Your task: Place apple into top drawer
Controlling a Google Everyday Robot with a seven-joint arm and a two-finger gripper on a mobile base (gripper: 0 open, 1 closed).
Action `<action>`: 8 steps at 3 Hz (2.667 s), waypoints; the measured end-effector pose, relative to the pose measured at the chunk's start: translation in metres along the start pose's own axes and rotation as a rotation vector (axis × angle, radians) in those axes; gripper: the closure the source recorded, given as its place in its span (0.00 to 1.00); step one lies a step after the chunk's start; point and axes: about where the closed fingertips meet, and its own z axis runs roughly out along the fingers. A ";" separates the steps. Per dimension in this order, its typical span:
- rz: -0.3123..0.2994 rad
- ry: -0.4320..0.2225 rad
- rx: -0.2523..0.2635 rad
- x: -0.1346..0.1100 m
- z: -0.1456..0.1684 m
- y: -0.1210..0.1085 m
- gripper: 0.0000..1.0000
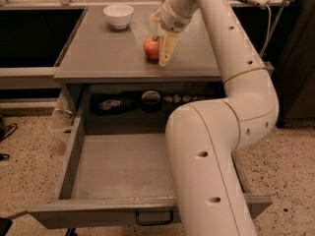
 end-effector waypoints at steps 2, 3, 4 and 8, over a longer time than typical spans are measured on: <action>0.041 0.011 -0.018 0.001 0.018 0.000 0.00; 0.041 0.011 -0.018 0.001 0.018 0.000 0.00; 0.055 0.019 -0.001 0.002 0.022 -0.005 0.00; 0.141 0.084 0.038 0.021 0.017 -0.012 0.19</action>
Offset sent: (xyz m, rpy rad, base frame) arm 0.0028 0.0003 -0.0072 -0.0009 0.0399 0.0066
